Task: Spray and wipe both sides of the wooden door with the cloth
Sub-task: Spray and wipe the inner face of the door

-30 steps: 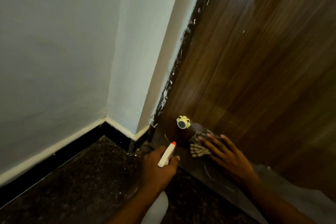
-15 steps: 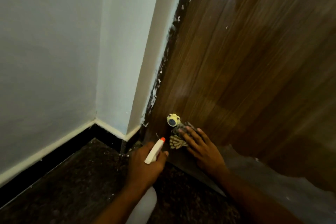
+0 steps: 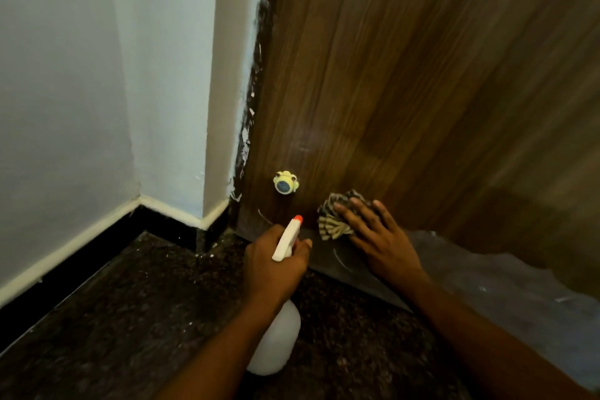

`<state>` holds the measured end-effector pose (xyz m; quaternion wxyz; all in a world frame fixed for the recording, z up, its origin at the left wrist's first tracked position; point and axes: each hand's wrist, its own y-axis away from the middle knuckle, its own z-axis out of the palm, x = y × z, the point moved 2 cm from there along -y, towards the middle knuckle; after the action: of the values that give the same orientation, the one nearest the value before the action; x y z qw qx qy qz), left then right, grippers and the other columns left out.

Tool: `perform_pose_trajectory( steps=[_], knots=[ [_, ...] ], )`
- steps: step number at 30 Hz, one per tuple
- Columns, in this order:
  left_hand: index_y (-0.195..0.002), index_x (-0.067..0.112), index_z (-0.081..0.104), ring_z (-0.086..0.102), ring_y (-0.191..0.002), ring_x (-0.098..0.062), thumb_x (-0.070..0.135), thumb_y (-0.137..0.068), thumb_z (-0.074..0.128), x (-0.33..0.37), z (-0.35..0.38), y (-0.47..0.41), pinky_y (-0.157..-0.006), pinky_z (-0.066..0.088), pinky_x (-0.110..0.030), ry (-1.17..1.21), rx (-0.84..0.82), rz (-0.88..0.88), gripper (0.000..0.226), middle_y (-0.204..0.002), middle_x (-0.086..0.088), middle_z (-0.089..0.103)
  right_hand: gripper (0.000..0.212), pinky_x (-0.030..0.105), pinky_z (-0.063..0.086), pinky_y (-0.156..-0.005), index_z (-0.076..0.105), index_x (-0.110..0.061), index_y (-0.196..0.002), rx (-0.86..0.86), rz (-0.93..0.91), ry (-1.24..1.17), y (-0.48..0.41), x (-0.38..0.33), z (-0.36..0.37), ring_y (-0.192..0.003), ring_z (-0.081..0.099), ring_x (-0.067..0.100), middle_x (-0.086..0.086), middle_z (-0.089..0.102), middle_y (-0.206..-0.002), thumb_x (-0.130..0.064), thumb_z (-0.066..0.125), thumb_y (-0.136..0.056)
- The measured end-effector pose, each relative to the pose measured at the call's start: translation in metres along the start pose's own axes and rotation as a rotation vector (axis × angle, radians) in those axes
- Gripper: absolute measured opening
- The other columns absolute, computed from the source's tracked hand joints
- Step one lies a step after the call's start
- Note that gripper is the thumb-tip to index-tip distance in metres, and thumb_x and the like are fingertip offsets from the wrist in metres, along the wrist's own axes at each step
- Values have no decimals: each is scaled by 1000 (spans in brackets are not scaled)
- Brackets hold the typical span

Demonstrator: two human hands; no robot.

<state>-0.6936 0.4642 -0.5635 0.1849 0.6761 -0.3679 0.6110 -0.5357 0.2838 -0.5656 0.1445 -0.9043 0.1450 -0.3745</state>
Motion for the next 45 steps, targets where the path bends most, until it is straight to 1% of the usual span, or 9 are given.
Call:
perform_pose_trajectory(
  steps=[5,13,18,22,27,33,36,40,45],
  knots=[
    [-97,17,70,60,-72,-4,24,-76,74,-3,10,0,-63,44,-12,1,-15,-4,22,-81,7,66,43,54,21,-118,55,-17,-136,-84,-100,23,8,4,3,-149,23,30,2,23,-163,-20,45,-95],
    [-93,11,70,62,-78,-15,22,-78,73,-4,27,-4,-73,49,-28,-51,114,-67,19,-84,-2,68,45,50,3,-123,50,-23,-142,92,140,68,-76,-10,-10,-150,21,29,4,25,-162,-20,46,-97],
    [-83,9,66,55,-67,-15,24,-78,72,4,23,-14,-68,45,-29,-35,212,-103,17,-77,-3,64,38,51,9,-122,57,-21,-131,84,179,69,-22,-7,-5,-150,23,29,5,27,-162,-16,49,-93],
    [-76,11,62,51,-59,-2,27,-78,71,6,33,-8,-55,40,-21,-15,173,-90,19,-66,1,59,45,51,6,-122,57,-19,-132,-25,151,135,33,17,-20,-149,25,31,3,24,-163,-16,42,-90],
    [-74,14,61,52,-61,-1,26,-80,70,14,54,17,-58,40,-24,-30,90,-50,16,-64,6,57,46,51,12,-121,55,-19,-128,-106,205,124,86,37,-26,-150,22,31,4,23,-163,-16,49,-83],
    [-98,15,69,61,-83,-16,23,-81,70,14,55,17,-77,42,-25,-35,63,-26,19,-85,3,65,46,47,6,-122,60,-20,-131,-92,-18,54,-12,-1,3,-148,26,31,6,33,-159,-25,50,-86],
    [-106,13,68,62,-100,-24,22,-81,71,7,53,10,-86,41,-27,-103,63,12,27,-102,-9,70,58,46,0,-124,38,-14,-151,-37,-4,60,-72,-38,19,-150,19,27,1,27,-162,-27,49,-95],
    [-108,8,67,60,-97,-21,19,-80,72,12,63,3,-85,42,-31,-60,50,15,30,-96,0,64,52,48,-1,-124,38,-14,-151,15,2,75,-70,-27,23,-149,23,27,3,31,-160,-24,39,-100],
    [-101,10,68,58,-90,-15,20,-81,71,17,102,21,-82,42,-29,9,-45,21,22,-90,7,59,41,50,2,-123,60,-21,-132,79,373,-66,46,30,0,-149,22,30,6,34,-158,-24,56,-91]
  ],
)
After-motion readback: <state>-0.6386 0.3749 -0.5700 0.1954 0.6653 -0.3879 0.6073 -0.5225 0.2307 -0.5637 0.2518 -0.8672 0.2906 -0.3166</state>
